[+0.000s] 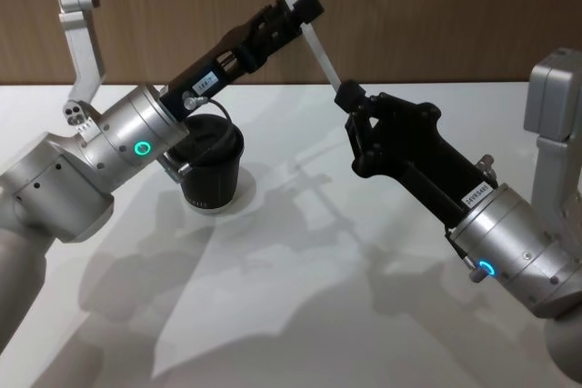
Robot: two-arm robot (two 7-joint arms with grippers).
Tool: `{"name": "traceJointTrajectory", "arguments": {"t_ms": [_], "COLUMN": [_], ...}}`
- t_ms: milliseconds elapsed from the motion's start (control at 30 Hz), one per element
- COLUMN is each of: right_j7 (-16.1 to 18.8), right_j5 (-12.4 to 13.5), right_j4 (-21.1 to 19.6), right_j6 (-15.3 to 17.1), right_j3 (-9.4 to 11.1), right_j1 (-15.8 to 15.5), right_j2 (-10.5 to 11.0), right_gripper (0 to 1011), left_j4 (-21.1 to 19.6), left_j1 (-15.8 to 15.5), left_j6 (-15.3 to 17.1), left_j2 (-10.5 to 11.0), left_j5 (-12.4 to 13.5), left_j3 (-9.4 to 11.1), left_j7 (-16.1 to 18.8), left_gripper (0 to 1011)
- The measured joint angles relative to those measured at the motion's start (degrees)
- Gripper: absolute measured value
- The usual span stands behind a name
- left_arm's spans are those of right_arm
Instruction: Pick up the straw with one hand, pass it to the other hand, and insert it into the cup.
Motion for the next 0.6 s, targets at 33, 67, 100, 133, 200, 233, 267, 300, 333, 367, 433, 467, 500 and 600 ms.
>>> {"name": "traceJointTrajectory", "arguments": {"t_ms": [33,67,100,133,200,233,267,300,333,367,433,467,500,600], "right_j7": [0.00,0.00,0.00,0.00,0.00,0.00,0.00,0.00,0.00,0.00,0.00,0.00,0.00,0.00], "right_j5": [0.00,0.00,0.00,0.00,0.00,0.00,0.00,0.00,0.00,0.00,0.00,0.00,0.00,0.00], "right_j4": [0.00,0.00,0.00,0.00,0.00,0.00,0.00,0.00,0.00,0.00,0.00,0.00,0.00,0.00], "right_j6": [0.00,0.00,0.00,0.00,0.00,0.00,0.00,0.00,0.00,0.00,0.00,0.00,0.00,0.00], "right_j3": [0.00,0.00,0.00,0.00,0.00,0.00,0.00,0.00,0.00,0.00,0.00,0.00,0.00,0.00], "right_j1": [0.00,0.00,0.00,0.00,0.00,0.00,0.00,-0.01,0.00,0.00,0.00,0.00,0.00,0.00], "right_j2": [0.00,0.00,0.00,0.00,0.00,0.00,0.00,0.00,0.00,0.00,0.00,0.00,0.00,0.00], "right_gripper": [0,0,0,0,0,0,0,0,0,0,0,0,0,0], "left_j4": [0.10,0.10,0.18,0.22,0.28,0.33,0.34,0.34,0.34,0.33,0.33,0.33,0.32,0.18], "left_j1": [-0.12,-0.12,-0.21,-0.26,-0.35,-0.43,-0.46,-0.53,-0.54,-0.56,-0.63,-0.64,-0.67,-0.71], "left_j6": [-0.03,-0.03,-0.07,-0.12,-0.18,-0.25,-0.30,-0.44,-0.49,-0.56,-0.75,-0.82,-0.90,-1.24], "left_j2": [-0.08,-0.08,-0.13,-0.16,-0.21,-0.24,-0.26,-0.28,-0.28,-0.28,-0.28,-0.28,-0.27,-0.22], "left_j5": [-0.11,-0.11,-0.18,-0.23,-0.29,-0.34,-0.37,-0.42,-0.44,-0.46,-0.50,-0.51,-0.52,-0.55], "left_j3": [0.08,0.08,0.16,0.19,0.26,0.35,0.38,0.45,0.46,0.50,0.60,0.63,0.67,0.82], "left_j7": [-0.07,-0.07,-0.10,-0.11,-0.13,-0.14,-0.14,-0.14,-0.14,-0.14,-0.13,-0.12,-0.12,-0.09], "left_gripper": [1003,1003,1000,992,946,933,918,873,862,838,764,748,707,590]}}
